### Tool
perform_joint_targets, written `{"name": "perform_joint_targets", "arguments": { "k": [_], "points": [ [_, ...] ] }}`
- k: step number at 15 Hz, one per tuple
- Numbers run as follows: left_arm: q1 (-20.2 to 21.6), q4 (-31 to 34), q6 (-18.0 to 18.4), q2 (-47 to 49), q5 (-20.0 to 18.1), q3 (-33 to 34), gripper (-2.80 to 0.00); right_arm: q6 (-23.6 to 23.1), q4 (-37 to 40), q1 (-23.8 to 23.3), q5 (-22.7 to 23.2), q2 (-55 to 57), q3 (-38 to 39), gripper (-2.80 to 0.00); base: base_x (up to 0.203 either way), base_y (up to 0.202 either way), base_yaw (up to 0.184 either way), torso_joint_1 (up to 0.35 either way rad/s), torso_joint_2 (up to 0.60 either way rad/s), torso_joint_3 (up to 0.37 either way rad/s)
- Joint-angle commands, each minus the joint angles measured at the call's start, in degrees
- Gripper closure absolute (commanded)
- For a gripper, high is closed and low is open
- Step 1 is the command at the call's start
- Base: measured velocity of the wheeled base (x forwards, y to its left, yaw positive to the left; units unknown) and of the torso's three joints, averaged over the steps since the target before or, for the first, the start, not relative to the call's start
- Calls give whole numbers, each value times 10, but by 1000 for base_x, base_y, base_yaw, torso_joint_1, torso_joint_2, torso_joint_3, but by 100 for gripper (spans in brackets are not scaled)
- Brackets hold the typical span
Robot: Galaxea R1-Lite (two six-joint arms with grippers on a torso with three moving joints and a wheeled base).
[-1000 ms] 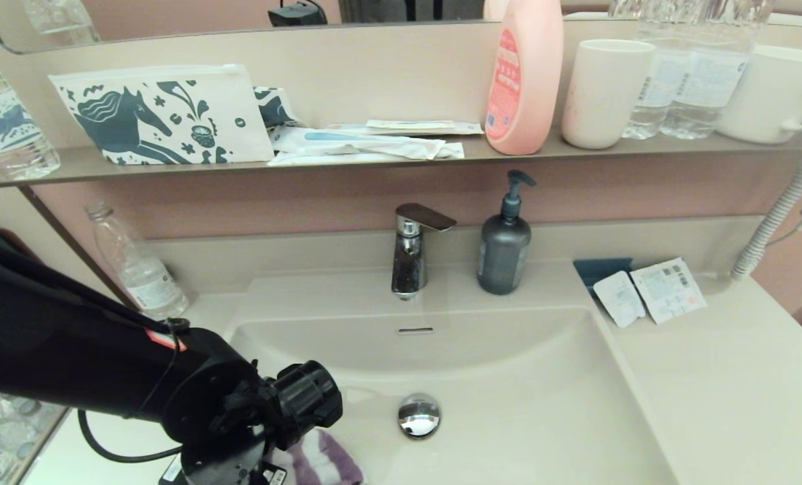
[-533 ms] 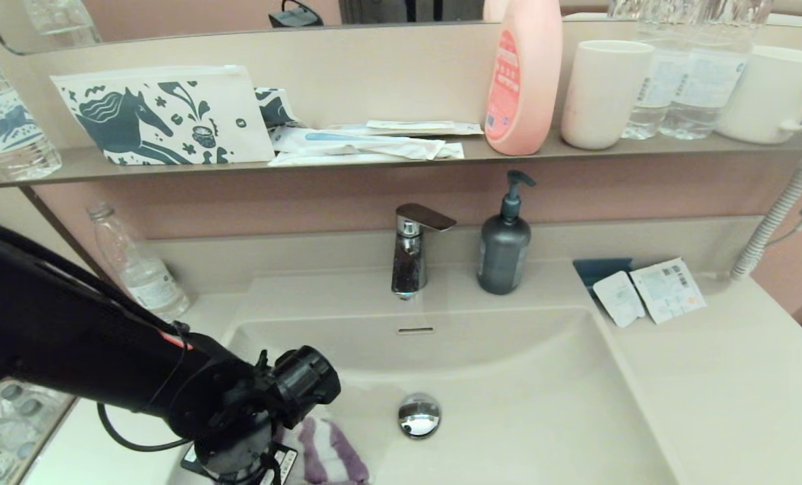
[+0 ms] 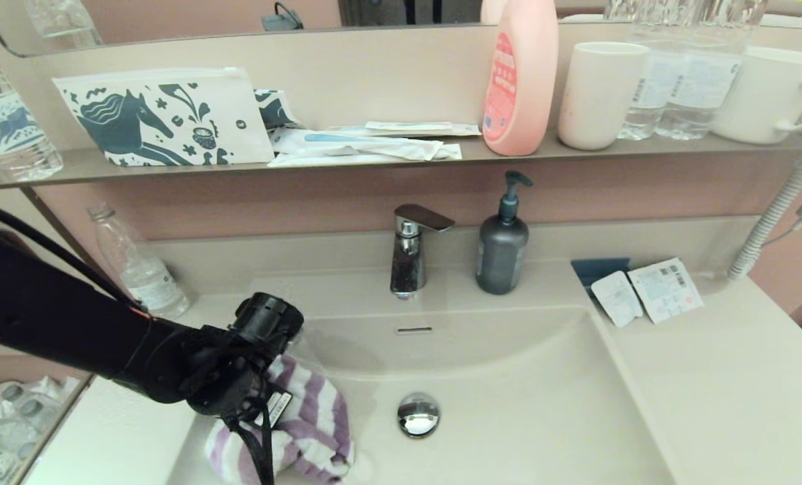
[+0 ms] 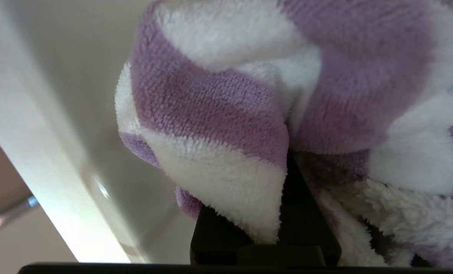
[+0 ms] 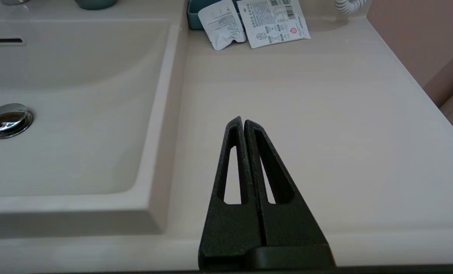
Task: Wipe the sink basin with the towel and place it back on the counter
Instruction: Wipe the sink
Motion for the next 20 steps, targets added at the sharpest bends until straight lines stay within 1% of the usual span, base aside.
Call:
{"name": "perform_joint_targets", "arguments": {
  "k": [1, 3, 4, 5, 8, 11, 14, 15, 20],
  "points": [
    [23, -49, 21, 29, 2, -15, 0, 0, 0, 0, 0, 0, 0, 0, 0, 0, 0, 0, 0, 0],
    [34, -78, 34, 54, 1, -33, 0, 0, 0, 0, 0, 0, 0, 0, 0, 0, 0, 0, 0, 0],
    [43, -85, 46, 61, 1, -46, 0, 0, 0, 0, 0, 0, 0, 0, 0, 0, 0, 0, 0, 0],
    [49, -86, 58, 62, 0, -54, 0, 0, 0, 0, 0, 0, 0, 0, 0, 0, 0, 0, 0, 0],
    [50, -70, 63, 47, 2, -50, 0, 0, 0, 0, 0, 0, 0, 0, 0, 0, 0, 0, 0, 0],
    [48, -16, 58, 10, 2, -11, 0, 0, 0, 0, 0, 0, 0, 0, 0, 0, 0, 0, 0, 0],
    [46, -5, 50, -26, 1, 54, 0, 0, 0, 0, 0, 0, 0, 0, 0, 0, 0, 0, 0, 0],
    [40, -4, 35, -38, 1, 76, 0, 0, 0, 0, 0, 0, 0, 0, 0, 0, 0, 0, 0, 0],
    [-34, 10, -99, -52, 2, 159, 0, 0, 0, 0, 0, 0, 0, 0, 0, 0, 0, 0, 0, 0]
  ]
}}
